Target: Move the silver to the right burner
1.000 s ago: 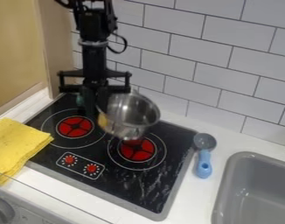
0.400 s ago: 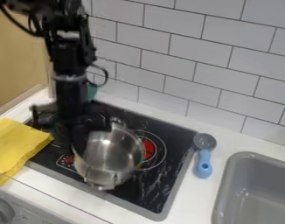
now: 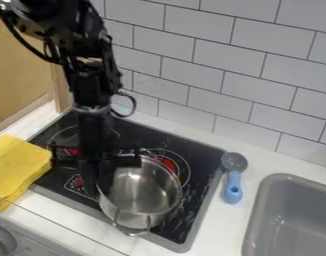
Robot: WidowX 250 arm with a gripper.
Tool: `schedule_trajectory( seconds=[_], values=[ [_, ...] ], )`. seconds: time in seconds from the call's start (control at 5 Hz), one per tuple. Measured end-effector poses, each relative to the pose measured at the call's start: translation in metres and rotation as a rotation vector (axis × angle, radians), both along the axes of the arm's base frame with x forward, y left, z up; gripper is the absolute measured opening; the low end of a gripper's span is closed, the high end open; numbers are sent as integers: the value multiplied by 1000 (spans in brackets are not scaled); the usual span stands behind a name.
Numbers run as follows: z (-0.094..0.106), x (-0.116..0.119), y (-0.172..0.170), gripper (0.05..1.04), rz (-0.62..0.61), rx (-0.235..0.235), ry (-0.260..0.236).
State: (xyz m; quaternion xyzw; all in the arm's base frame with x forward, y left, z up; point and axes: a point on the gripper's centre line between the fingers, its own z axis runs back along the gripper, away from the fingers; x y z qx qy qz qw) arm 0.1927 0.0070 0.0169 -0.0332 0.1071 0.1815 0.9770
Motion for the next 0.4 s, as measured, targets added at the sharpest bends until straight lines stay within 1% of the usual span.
schedule_trajectory(
  seconds=[0.2, 0.4],
  values=[
    [-4, 3, -3, 64, 0, -22, -11],
    [-6, 2, -2, 93, -2, -17, 15]
  ],
)
